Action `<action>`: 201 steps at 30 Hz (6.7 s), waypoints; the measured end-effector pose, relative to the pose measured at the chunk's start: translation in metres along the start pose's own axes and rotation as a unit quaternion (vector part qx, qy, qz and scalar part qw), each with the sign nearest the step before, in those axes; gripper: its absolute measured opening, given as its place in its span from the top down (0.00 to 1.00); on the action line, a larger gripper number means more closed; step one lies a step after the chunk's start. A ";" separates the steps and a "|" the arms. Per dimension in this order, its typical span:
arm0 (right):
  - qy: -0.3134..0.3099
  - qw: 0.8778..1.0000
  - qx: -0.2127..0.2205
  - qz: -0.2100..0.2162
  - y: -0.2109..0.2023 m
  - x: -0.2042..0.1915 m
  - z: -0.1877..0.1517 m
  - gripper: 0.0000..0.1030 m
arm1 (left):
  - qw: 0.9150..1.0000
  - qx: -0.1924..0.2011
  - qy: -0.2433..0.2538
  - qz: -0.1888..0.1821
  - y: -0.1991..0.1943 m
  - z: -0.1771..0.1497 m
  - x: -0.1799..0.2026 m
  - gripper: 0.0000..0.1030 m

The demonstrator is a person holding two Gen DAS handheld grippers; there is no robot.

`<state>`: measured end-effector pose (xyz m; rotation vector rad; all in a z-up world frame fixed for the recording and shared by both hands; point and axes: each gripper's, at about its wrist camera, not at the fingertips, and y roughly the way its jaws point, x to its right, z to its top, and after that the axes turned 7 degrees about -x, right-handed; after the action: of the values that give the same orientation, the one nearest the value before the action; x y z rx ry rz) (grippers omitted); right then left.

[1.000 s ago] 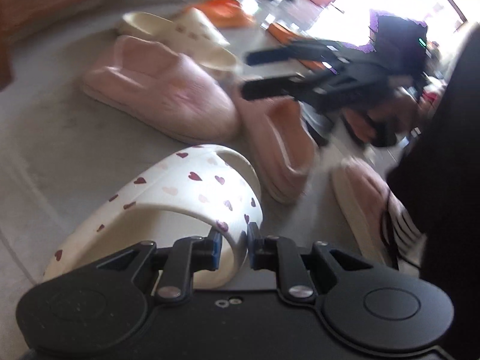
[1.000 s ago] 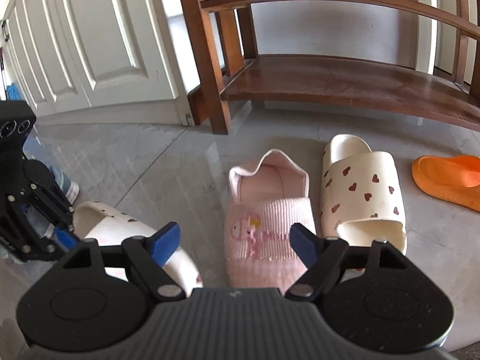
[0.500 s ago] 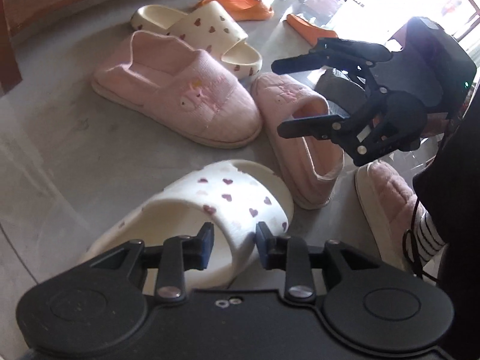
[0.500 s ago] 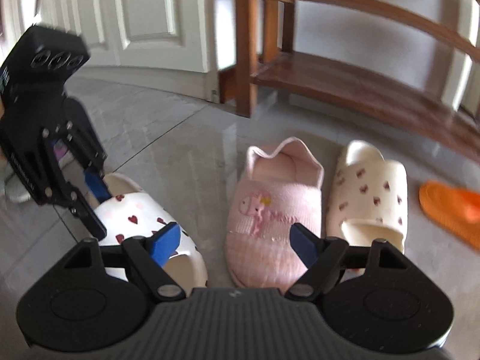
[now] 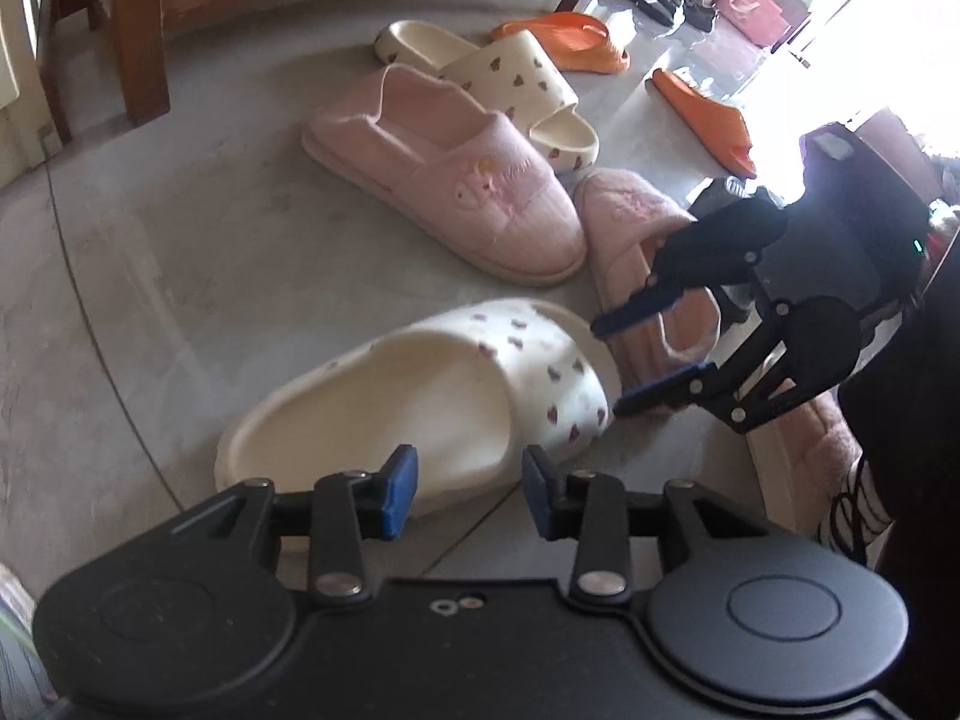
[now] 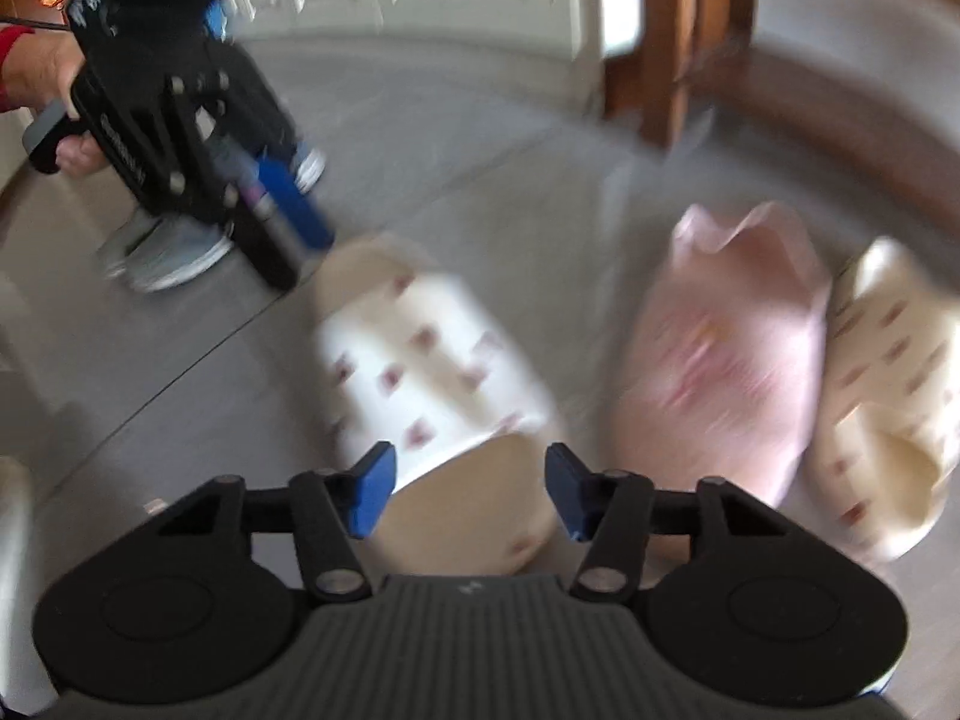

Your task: Organize scattered shoes

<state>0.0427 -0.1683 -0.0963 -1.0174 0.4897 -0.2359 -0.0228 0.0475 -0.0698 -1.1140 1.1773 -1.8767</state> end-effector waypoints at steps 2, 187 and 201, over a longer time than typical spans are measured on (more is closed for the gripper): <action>0.033 0.999 -0.016 0.037 0.009 0.004 -0.001 0.48 | 1.000 -0.001 0.003 0.003 -0.001 -0.003 0.003 0.64; -0.206 0.972 -0.076 0.082 0.040 -0.138 0.004 0.63 | 0.927 -0.185 0.326 0.028 0.016 -0.058 -0.002 0.49; -0.137 0.987 -0.075 0.033 0.081 -0.157 0.014 0.61 | 0.993 -0.010 0.078 0.085 -0.048 -0.130 -0.021 0.47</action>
<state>-0.0891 -0.0521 -0.1157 -1.1589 0.2936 0.0009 -0.1350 0.1318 -0.0634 -0.8612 1.3373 -1.8481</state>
